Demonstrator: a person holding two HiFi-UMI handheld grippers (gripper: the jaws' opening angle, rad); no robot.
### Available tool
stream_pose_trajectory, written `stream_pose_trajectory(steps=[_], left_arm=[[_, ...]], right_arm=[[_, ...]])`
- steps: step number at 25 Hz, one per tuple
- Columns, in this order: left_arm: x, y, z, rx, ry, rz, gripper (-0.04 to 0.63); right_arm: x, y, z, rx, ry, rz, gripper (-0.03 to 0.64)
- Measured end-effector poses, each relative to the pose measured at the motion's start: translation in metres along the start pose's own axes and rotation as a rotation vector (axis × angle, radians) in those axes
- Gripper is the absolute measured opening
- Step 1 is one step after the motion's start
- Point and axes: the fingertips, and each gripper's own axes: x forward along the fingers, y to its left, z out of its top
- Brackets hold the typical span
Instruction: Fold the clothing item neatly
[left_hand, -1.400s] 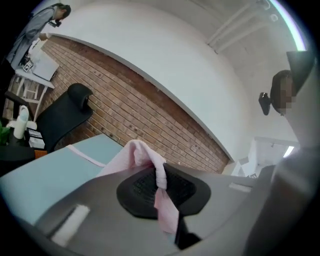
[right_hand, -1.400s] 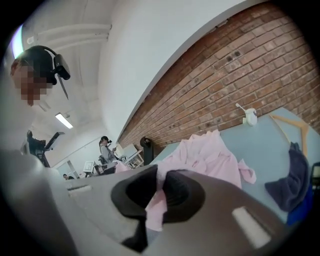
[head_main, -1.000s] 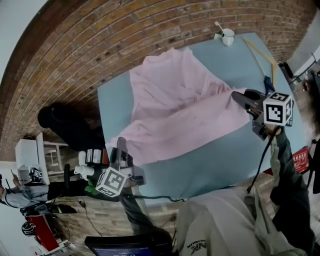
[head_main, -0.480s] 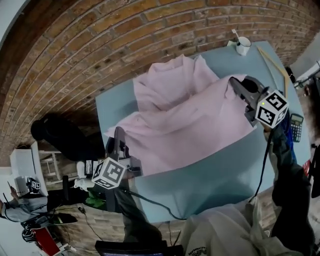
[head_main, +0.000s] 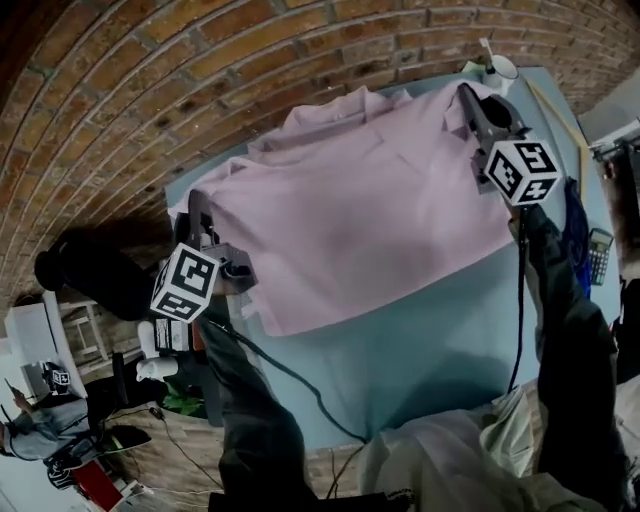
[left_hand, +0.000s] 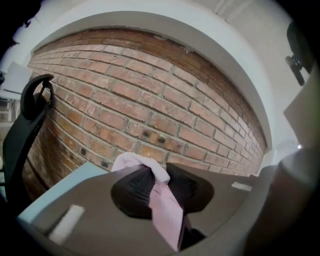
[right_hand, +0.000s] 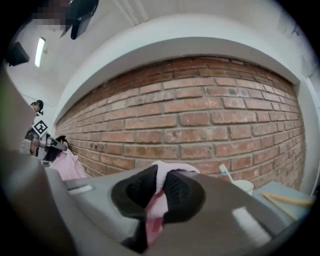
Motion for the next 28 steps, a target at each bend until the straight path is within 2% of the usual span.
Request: stream_pose_trajectory(steps=[1,2,3,4,5,8,10,12,14,16,19,21,25,28], left_arm=[[0.008,0.003,-0.01,0.022,0.04,0.014,0.117],[0.014,0.005,-0.021,0.043,0.09,0.02,0.218],[0.018,0.005,-0.033,0.06,0.138,0.018,0.288],[0.019,0.005,-0.044,0.068,0.181,0.01,0.329],[0.017,0.005,-0.053,0.069,0.214,0.0,0.336],[-0.004,0.004,-0.076,0.051,0.267,-0.014,0.35],[-0.034,-0.003,-0.091,0.019,0.293,-0.034,0.35],[-0.075,-0.013,-0.109,0.013,0.315,-0.042,0.35],[-0.12,-0.025,-0.135,0.026,0.357,-0.026,0.35],[-0.164,-0.034,-0.166,0.021,0.418,0.01,0.35],[-0.218,-0.043,-0.204,-0.019,0.489,0.07,0.35],[-0.241,-0.046,-0.228,-0.016,0.537,0.103,0.35],[-0.249,-0.053,-0.259,-0.099,0.57,0.11,0.35],[-0.239,-0.055,-0.266,-0.128,0.564,0.105,0.35]], right_arm=[[0.007,-0.001,-0.017,-0.013,0.057,-0.009,0.022],[0.011,0.001,-0.037,-0.038,0.134,-0.001,0.06],[0.013,0.005,-0.059,-0.075,0.223,0.019,0.091],[0.013,0.008,-0.078,-0.113,0.31,0.042,0.137],[0.01,0.01,-0.094,-0.14,0.379,0.06,0.172],[-0.011,0.006,-0.115,-0.145,0.48,0.08,0.176],[-0.033,0.0,-0.106,-0.134,0.475,0.072,0.176],[-0.064,-0.001,-0.087,-0.163,0.414,0.077,0.175],[-0.101,0.016,-0.07,-0.251,0.362,0.137,0.162],[-0.143,0.046,-0.07,-0.404,0.363,0.238,0.16],[-0.21,0.092,-0.105,-0.62,0.507,0.379,0.16],[-0.244,0.115,-0.135,-0.736,0.58,0.444,0.16],[-0.264,0.124,-0.19,-0.922,0.69,0.506,0.161],[-0.251,0.117,-0.207,-0.986,0.72,0.499,0.161]])
